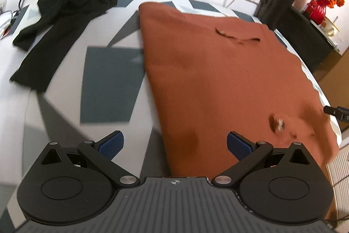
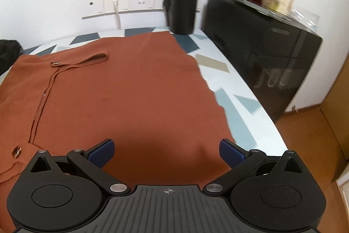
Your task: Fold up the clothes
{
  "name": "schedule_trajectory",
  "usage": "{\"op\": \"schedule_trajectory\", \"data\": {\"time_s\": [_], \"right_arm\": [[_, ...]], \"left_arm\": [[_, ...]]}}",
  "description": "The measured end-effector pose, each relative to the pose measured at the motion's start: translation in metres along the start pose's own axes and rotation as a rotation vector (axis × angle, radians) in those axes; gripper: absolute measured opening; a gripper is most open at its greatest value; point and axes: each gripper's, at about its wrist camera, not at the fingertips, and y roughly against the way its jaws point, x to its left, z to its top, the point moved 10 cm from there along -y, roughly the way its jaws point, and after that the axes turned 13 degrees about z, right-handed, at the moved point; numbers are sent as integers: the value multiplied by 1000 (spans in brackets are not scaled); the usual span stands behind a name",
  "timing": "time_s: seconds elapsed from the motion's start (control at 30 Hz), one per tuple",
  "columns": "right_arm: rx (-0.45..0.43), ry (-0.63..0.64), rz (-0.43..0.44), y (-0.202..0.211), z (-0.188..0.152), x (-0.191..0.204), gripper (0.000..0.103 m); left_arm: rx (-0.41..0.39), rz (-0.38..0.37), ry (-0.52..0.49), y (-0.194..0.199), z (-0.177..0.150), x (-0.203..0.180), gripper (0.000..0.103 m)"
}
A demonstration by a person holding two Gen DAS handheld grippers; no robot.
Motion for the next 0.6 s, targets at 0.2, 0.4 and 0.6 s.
{"op": "schedule_trajectory", "data": {"time_s": [0.2, 0.4, 0.6], "right_arm": [[0, -51, -48, 29, -21, -27, 102], [-5, -122, -78, 33, -38, -54, 102], [13, -132, -90, 10, -48, -61, 102]], "left_arm": [[3, -24, -7, 31, -29, 10, 103], [0, -40, -129, 37, -43, -3, 103], [69, -27, -67, 5, -47, -13, 93]]}}
